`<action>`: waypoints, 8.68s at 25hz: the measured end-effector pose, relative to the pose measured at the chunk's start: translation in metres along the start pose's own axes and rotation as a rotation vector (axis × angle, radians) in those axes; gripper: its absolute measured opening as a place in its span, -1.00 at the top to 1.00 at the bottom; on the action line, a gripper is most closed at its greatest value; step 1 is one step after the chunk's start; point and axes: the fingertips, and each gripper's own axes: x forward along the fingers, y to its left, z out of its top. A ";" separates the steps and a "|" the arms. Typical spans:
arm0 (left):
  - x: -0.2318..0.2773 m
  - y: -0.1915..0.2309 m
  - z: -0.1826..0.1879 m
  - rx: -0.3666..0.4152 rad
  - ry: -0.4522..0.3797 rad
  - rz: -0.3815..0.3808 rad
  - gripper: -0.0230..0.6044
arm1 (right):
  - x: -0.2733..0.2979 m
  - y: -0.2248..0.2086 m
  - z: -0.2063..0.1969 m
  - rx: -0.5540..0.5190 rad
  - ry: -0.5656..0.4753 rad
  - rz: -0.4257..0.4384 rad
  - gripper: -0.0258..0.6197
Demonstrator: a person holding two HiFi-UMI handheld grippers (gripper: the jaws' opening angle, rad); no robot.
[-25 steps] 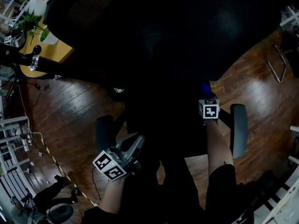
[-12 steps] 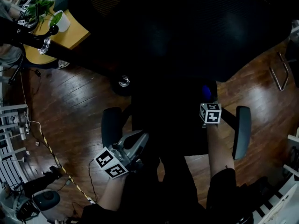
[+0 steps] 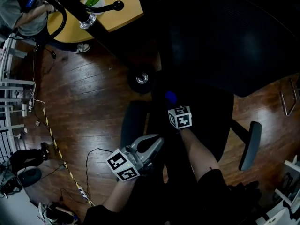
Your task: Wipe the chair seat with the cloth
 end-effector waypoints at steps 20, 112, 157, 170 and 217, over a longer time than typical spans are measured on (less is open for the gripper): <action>0.020 -0.024 -0.029 0.042 0.080 -0.064 0.96 | -0.100 -0.141 -0.090 0.028 0.053 -0.314 0.81; -0.043 0.012 0.002 0.052 -0.058 0.049 0.96 | -0.054 0.102 -0.149 0.031 0.141 0.112 0.81; -0.071 0.006 0.023 0.128 -0.102 0.112 0.95 | -0.071 0.187 -0.185 -0.086 0.293 0.248 0.81; 0.011 -0.010 0.001 0.129 0.042 -0.039 0.96 | -0.220 -0.055 -0.270 0.276 0.240 -0.190 0.81; 0.020 0.026 0.035 0.018 -0.010 -0.028 0.96 | -0.103 -0.238 -0.055 0.170 0.096 -0.415 0.81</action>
